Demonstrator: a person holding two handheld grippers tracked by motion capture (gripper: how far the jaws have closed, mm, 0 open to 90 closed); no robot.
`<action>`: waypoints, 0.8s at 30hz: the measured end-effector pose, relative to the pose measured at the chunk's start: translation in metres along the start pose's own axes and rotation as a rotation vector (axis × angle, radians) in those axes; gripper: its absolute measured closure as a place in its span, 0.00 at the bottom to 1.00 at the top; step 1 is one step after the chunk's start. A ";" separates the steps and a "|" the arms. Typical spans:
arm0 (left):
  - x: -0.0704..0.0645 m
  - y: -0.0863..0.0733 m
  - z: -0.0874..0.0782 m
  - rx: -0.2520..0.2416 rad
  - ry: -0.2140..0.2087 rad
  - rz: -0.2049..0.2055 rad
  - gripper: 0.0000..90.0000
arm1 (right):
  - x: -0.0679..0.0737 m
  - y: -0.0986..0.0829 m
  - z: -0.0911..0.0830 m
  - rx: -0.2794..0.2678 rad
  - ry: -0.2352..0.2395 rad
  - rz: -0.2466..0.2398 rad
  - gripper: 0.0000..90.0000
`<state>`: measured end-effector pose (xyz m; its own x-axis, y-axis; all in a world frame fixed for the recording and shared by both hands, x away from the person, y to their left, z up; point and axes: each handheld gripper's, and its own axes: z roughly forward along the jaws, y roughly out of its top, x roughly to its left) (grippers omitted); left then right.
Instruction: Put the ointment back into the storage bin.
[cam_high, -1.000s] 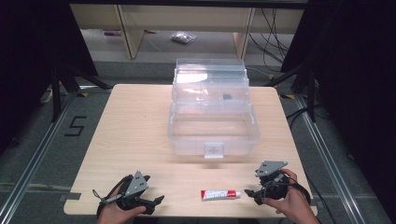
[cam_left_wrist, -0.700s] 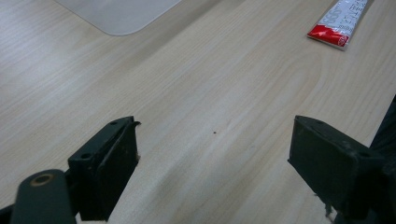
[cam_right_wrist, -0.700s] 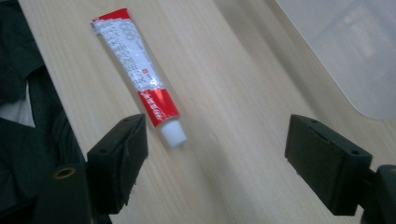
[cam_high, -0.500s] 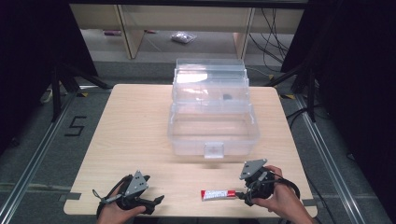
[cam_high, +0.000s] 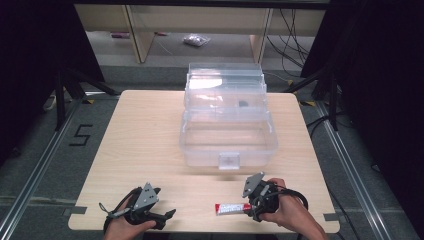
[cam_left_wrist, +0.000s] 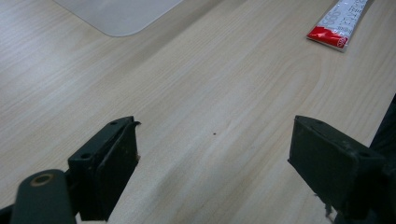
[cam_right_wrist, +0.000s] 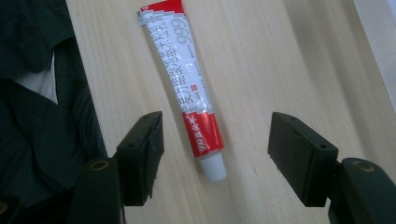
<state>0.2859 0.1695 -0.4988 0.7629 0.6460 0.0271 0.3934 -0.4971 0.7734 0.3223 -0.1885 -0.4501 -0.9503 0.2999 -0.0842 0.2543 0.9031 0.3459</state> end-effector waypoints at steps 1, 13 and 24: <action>0.000 0.001 -0.001 0.013 0.001 0.001 0.17 | 0.000 0.001 0.001 0.005 0.003 -0.005 0.43; 0.001 0.001 -0.002 0.026 0.009 0.010 0.17 | 0.002 0.011 0.015 0.064 0.035 -0.030 0.54; 0.001 0.001 -0.002 0.025 0.007 0.009 0.17 | 0.003 0.016 0.023 0.116 0.023 -0.055 0.61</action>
<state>0.2862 0.1709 -0.4970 0.7628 0.6455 0.0387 0.3991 -0.5170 0.7572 0.3274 -0.1664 -0.4660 -0.9668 0.2433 -0.0786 0.2198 0.9478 0.2309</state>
